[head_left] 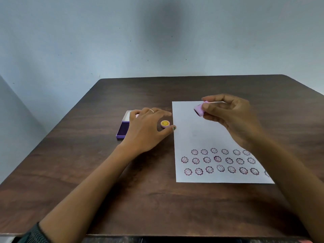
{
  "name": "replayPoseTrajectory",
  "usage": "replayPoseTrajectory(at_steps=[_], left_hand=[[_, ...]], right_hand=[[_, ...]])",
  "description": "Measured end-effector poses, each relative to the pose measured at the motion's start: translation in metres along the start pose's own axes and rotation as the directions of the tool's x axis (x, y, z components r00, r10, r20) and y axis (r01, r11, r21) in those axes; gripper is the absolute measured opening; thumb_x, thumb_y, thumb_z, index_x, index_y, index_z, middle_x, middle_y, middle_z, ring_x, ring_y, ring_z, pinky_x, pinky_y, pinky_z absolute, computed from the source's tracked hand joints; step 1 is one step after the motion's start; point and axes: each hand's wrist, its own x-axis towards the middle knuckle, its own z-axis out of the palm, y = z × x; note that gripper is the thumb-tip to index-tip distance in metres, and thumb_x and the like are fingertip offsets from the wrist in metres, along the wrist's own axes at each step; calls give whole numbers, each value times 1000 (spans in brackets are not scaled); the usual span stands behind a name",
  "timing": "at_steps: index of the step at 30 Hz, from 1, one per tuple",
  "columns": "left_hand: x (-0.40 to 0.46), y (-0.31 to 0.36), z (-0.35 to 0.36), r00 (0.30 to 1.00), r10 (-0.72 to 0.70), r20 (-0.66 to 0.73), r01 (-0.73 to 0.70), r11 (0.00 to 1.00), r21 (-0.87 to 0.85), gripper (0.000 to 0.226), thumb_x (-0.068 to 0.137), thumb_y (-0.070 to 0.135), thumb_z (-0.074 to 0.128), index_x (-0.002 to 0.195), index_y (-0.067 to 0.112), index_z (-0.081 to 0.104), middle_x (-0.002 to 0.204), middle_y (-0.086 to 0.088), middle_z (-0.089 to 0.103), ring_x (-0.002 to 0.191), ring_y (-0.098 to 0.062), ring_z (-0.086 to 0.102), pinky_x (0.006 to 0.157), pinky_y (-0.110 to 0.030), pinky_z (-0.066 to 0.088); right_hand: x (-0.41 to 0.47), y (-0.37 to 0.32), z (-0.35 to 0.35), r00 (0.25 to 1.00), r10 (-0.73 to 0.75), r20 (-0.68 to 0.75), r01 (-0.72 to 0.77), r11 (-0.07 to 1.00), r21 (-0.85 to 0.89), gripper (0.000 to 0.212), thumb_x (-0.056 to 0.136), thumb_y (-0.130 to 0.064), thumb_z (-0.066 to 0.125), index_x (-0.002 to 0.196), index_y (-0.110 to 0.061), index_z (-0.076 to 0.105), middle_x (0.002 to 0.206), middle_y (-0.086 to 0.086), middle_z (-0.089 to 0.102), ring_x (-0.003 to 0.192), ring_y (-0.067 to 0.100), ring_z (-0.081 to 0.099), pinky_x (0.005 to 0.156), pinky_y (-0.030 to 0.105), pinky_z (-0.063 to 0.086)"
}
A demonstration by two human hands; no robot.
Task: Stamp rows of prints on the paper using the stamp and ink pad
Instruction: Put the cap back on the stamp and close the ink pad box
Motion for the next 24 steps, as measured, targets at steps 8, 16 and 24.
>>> replayPoseTrajectory(at_steps=[8, 16, 24], left_hand=[[2, -10, 7, 997, -65, -42, 71, 986, 154, 47, 89, 59, 43, 124, 31, 57, 132, 5, 58, 124, -17, 45, 99, -36, 14], [7, -7, 11, 999, -36, -23, 40, 976, 215, 39, 92, 52, 43, 122, 32, 59, 129, 4, 60, 121, -18, 46, 100, -39, 15], [8, -6, 14, 999, -31, -36, 37, 982, 187, 28, 93, 46, 45, 110, 32, 63, 120, 4, 63, 115, -17, 48, 97, -37, 17]], right_hand=[[25, 4, 36, 975, -218, 44, 217, 895, -389, 20, 76, -17, 75, 95, -14, 70, 82, -3, 71, 68, -4, 66, 64, 4, 51], [24, 24, 30, 971, -240, 8, 218, 865, -452, 25, 79, -16, 72, 102, -7, 68, 92, 2, 69, 78, 7, 66, 68, 5, 50], [22, 24, 29, 968, -251, 26, 235, 861, -452, 25, 79, -14, 72, 102, -5, 68, 91, 1, 69, 75, 4, 64, 68, 3, 49]])
